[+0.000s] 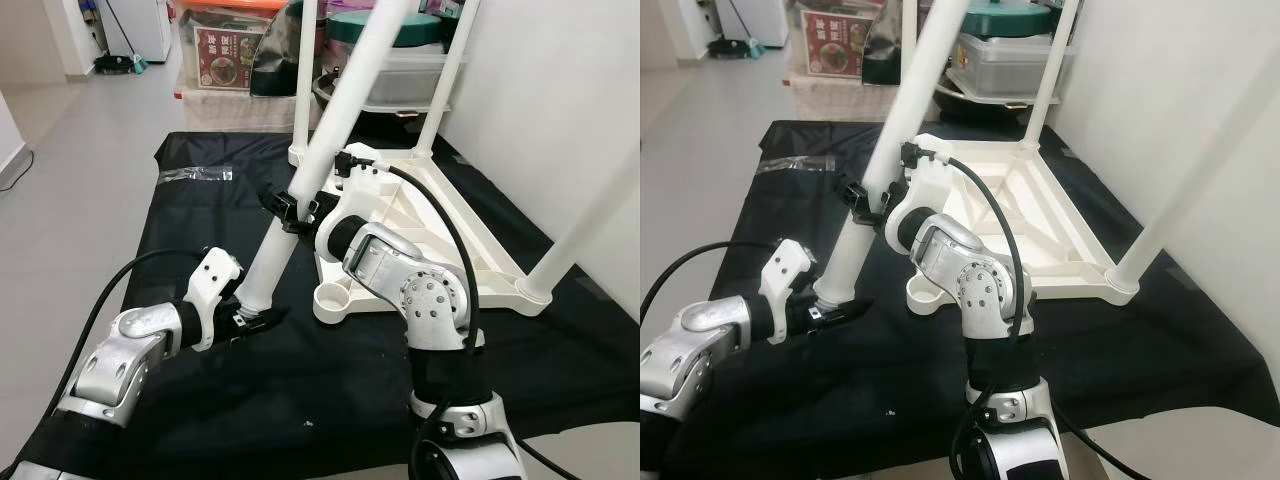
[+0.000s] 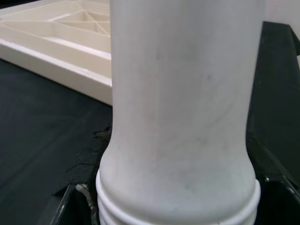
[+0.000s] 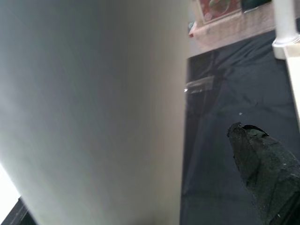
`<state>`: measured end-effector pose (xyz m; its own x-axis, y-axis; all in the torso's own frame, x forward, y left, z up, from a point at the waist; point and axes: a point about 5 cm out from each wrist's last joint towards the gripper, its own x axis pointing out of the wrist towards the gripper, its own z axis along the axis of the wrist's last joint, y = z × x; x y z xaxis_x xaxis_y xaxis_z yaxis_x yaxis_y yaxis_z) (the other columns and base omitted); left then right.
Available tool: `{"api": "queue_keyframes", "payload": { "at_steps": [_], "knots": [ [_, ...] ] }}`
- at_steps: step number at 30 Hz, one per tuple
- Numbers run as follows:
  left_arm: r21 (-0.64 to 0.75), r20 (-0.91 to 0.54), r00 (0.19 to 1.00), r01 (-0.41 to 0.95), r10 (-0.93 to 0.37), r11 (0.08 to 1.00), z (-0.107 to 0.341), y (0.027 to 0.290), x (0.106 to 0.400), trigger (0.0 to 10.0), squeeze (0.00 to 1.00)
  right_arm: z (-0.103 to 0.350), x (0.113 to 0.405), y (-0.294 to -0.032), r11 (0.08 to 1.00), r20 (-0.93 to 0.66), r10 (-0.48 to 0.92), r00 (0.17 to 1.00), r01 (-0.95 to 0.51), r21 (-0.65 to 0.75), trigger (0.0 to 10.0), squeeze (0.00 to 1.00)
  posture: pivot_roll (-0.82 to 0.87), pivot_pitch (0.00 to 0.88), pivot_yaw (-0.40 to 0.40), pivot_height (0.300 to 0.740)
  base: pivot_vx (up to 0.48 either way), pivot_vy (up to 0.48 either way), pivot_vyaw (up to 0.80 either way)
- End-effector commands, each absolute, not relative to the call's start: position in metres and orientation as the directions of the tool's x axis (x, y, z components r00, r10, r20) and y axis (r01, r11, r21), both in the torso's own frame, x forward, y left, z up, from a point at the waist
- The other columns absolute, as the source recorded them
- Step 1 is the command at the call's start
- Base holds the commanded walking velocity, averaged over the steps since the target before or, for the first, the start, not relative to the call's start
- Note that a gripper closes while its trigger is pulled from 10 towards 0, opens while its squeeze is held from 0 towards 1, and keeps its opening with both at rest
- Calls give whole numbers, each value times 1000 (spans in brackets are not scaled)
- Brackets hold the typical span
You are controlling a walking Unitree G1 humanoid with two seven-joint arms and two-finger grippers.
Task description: Building children table
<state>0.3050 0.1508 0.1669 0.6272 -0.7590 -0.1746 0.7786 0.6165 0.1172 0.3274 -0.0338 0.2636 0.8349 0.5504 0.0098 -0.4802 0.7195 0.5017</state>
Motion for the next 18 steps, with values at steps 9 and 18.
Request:
{"api": "queue_keyframes", "payload": {
  "at_steps": [9,18],
  "knots": [
    [118,-183,549,836,-816,536,163,128,301,10000,0,253,315,3,589,35,587,809,-457,666,0,0,56,0,-90,740,0,0,0],
    [156,-210,580,814,-787,559,159,141,304,10000,0,257,313,1,565,64,597,800,-475,675,0,0,56,0,-89,740,0,0,0]
  ]
}}
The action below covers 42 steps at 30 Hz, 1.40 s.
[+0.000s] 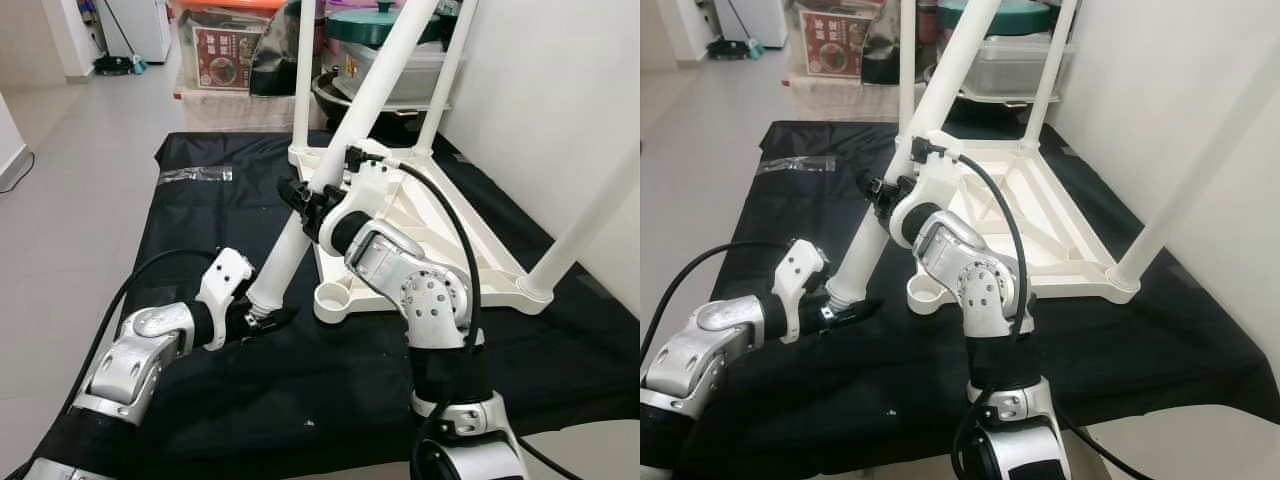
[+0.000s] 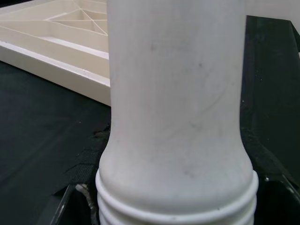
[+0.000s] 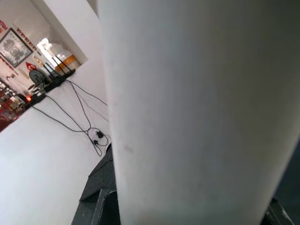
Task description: Building children table
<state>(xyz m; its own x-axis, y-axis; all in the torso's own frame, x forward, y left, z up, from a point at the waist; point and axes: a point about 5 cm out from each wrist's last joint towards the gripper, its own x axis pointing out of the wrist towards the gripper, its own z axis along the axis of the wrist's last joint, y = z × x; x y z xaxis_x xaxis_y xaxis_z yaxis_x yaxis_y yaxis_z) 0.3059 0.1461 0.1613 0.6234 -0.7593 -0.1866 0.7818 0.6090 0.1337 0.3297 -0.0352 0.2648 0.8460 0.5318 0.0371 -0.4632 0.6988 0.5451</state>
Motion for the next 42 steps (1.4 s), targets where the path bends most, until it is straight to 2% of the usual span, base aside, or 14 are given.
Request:
{"api": "queue_keyframes", "payload": {
  "at_steps": [1,2,3,11,12,20,21,22,27,30,31,33,36,42],
  "knots": [
    [158,-210,584,811,-784,563,159,142,304,10000,0,257,312,1,564,65,596,800,-475,675,0,0,56,0,-89,740,0,0,0],
    [170,-208,599,801,-774,574,160,144,306,10000,380,258,312,0,561,70,597,799,-478,676,0,0,56,0,-89,740,0,0,0],
    [172,-192,610,792,-769,586,162,148,307,10000,1000,259,312,0,557,76,599,797,-482,676,0,0,56,0,-89,740,0,0,0],
    [171,-154,632,774,-760,609,171,161,309,10000,1000,259,315,-4,562,83,593,801,-485,670,0,0,64,0,-94,740,0,0,0],
    [176,-126,657,752,-743,635,178,170,306,10000,1000,259,321,-13,587,83,568,819,-473,657,0,0,68,0,-95,740,0,0,0],
    [179,-61,751,656,-658,733,193,188,300,10000,1000,268,344,-48,679,107,449,887,-417,605,0,0,79,0,-97,740,0,0,0],
    [161,-40,736,672,-676,723,194,188,292,10000,0,271,352,-61,709,117,407,906,-394,585,0,0,84,0,-100,740,0,0,0],
    [143,-13,723,686,-691,714,196,188,284,10000,0,275,358,-73,737,127,368,921,-372,564,0,0,84,0,-100,740,0,0,0],
    [89,11,719,692,-695,717,193,190,271,10000,0,281,367,-94,791,149,296,944,-329,515,0,0,102,0,-106,740,0,0,0],
    [51,-44,766,643,-642,764,174,201,261,10000,0,290,373,-110,848,201,249,947,-314,428,0,0,106,0,-106,740,0,0,0],
    [51,-44,766,643,-642,764,174,201,261,10000,0,290,373,-110,848,201,249,947,-314,428,0,0,106,0,-106,740,0,0,0],
    [19,-65,799,599,-597,800,162,205,252,10000,0,301,372,-115,874,277,294,915,-375,308,0,0,111,0,-111,740,0,0,0],
    [-7,-90,815,574,-572,819,153,204,246,10000,0,306,371,-116,883,322,337,885,-415,217,0,0,114,0,-114,740,0,0,0],
    [-38,-122,811,573,-572,819,143,196,239,10000,0,294,368,-104,884,326,412,851,-460,85,0,0,117,0,-114,740,0,0,0]
  ]
}}
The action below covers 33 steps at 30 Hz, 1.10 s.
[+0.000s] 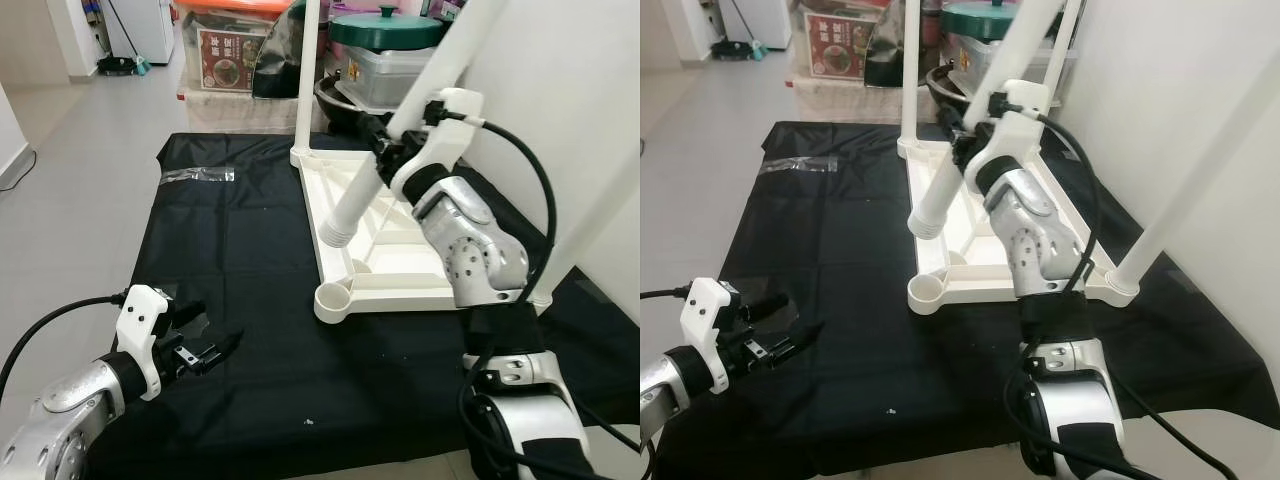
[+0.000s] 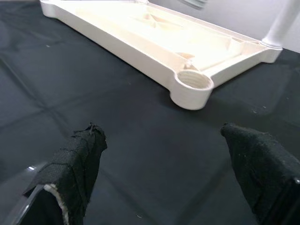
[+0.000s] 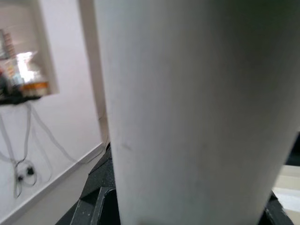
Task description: Building children table
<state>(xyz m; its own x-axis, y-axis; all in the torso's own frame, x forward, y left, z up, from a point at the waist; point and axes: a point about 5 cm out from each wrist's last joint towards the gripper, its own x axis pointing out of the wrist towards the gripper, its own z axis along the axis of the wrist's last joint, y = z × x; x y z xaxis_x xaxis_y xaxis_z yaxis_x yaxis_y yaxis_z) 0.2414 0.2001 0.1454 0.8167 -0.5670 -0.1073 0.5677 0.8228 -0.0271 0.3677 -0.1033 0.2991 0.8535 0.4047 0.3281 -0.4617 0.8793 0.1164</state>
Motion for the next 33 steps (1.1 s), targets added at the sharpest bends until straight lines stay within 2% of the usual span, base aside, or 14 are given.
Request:
{"api": "queue_keyframes", "payload": {
  "at_steps": [1,15,25,30,32,33],
  "knots": [
    [-38,-122,811,573,-572,819,143,196,239,10000,0,294,368,-104,884,326,412,851,-460,85,0,0,117,0,-114,740,0,0,0],
    [-54,-131,808,573,-574,818,139,189,235,10000,0,279,364,-99,855,308,501,809,-518,-32,0,0,108,0,-109,740,0,0,0],
    [-71,-135,805,574,-578,816,137,187,232,10000,0,252,348,-88,684,200,729,654,-703,-196,0,0,110,0,-116,740,0,0,0],
    [-75,-132,804,576,-580,814,137,185,232,10000,0,238,358,-93,670,122,739,663,-705,-233,0,0,115,0,-122,740,0,0,0],
    [-76,-132,804,575,-579,815,137,184,231,10000,0,238,362,-95,678,107,732,673,-706,-205,0,0,123,0,-126,740,0,0,0],
    [-76,-130,804,575,-580,814,137,184,231,10000,0,240,362,-94,655,111,754,648,-726,-208,0,0,123,0,-126,740,0,0,0]
  ]
}}
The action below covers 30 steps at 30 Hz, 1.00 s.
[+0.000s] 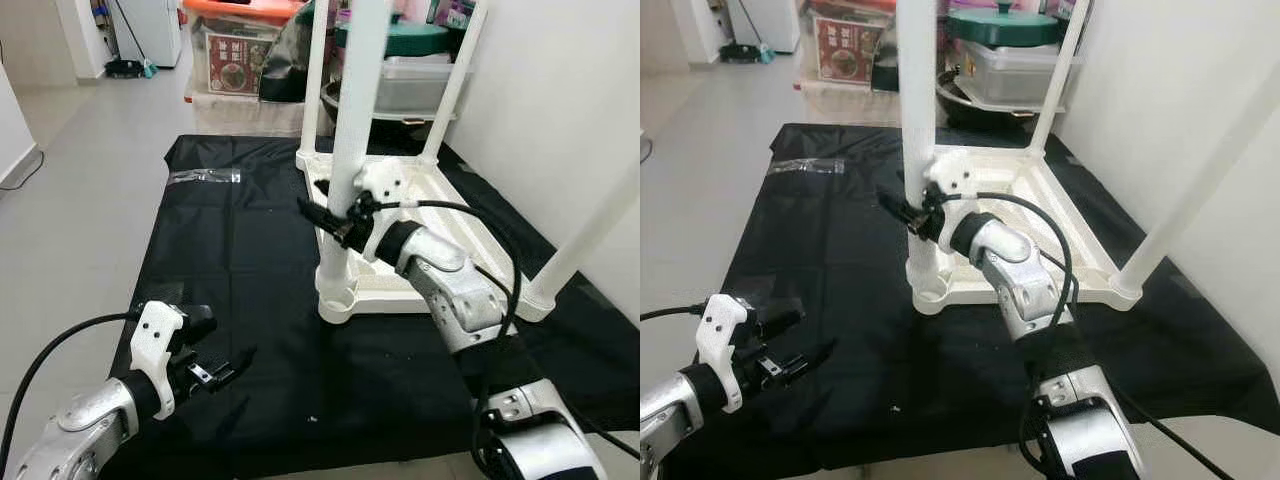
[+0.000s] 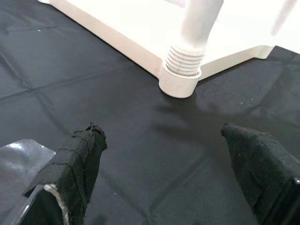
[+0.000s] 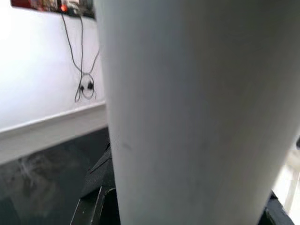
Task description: Building children table
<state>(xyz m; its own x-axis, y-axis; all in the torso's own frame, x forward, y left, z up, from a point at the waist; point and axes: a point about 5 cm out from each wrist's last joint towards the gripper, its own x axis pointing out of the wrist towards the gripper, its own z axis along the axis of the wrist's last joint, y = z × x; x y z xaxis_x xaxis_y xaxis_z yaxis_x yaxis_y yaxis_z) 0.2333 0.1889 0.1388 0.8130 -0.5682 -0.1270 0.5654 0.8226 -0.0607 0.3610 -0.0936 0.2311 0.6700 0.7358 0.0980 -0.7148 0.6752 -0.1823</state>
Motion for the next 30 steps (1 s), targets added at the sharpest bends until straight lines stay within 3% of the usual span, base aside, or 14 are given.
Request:
{"api": "queue_keyframes", "payload": {
  "at_steps": [1,5,13,18,30],
  "knots": [
    [-76,-130,804,575,-580,814,137,184,231,10000,0,240,362,-94,655,111,754,648,-726,-208,0,0,123,0,-126,740,0,0,0],
    [-83,-130,801,579,-585,811,137,182,228,10000,0,239,357,-94,532,84,843,532,-798,-283,0,0,127,0,-132,740,0,0,0],
    [-87,-128,801,579,-585,811,136,180,228,10000,0,235,362,-97,485,46,866,497,-815,-316,0,0,136,0,-138,740,0,0,0],
    [-88,-131,801,577,-584,812,136,180,228,10000,0,220,358,-95,341,-70,915,398,-853,-396,0,0,140,0,-143,740,0,0,0],
    [-92,-132,802,575,-583,813,135,180,228,10000,0,218,366,-101,325,-100,912,398,-849,-418,0,0,149,0,-150,740,0,0,0]
  ]
}}
